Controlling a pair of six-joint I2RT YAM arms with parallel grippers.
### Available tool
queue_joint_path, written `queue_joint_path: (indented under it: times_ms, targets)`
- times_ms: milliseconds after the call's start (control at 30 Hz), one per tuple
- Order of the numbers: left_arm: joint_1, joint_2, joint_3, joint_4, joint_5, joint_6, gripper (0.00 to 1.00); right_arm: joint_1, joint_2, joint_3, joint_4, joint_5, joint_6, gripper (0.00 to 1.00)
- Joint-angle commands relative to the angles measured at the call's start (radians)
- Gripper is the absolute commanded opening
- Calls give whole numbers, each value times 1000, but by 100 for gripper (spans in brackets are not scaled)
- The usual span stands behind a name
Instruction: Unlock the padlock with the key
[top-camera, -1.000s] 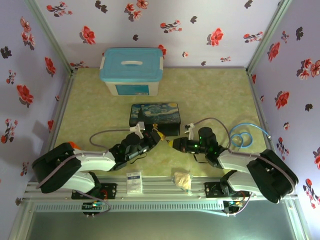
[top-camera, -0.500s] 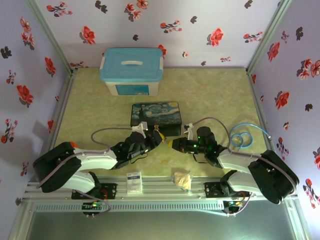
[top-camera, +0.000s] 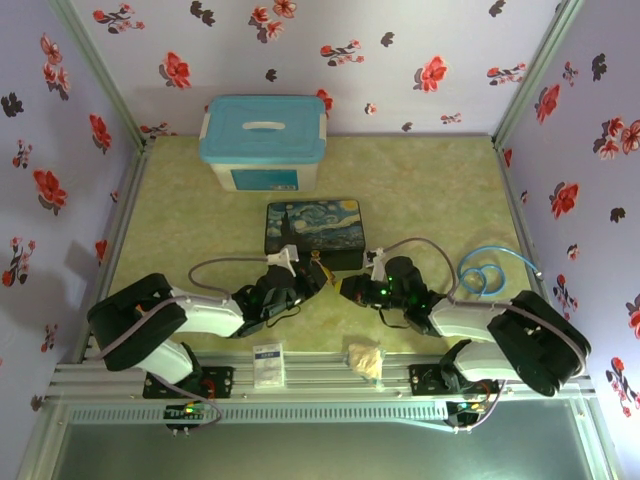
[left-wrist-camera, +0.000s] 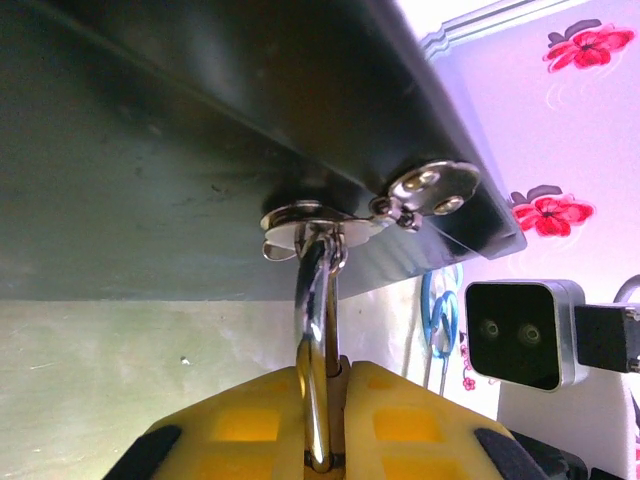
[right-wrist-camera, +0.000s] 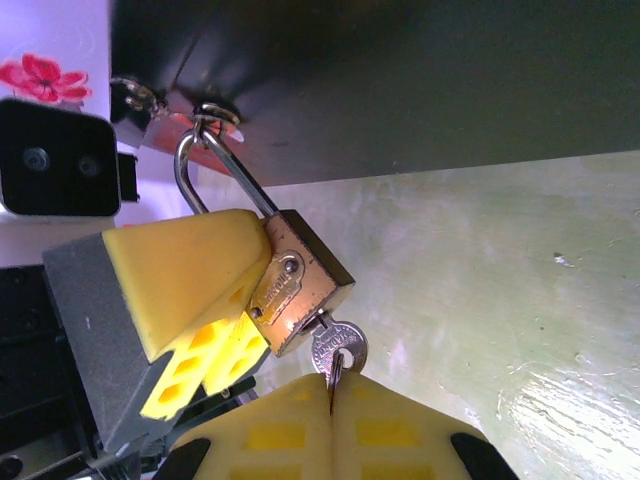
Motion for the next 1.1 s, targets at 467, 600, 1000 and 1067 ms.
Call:
queue_joint_path:
  times_ms: [467,600,1000,1067]
  targets:
    - [-8,-61,-9,-45,11,36,0,97,-195,198,-712,383,-396,30]
    - [-2,-95,4,-88,5,55,0,115,-167,206,-728,380,-476,30]
    - [4,-97,-5,-51,26,19,0,297,-92,233,-599,573,-616,36]
    - [4,-97,0,-46,33,16,0,308,-60,264,-616,597,-648,36]
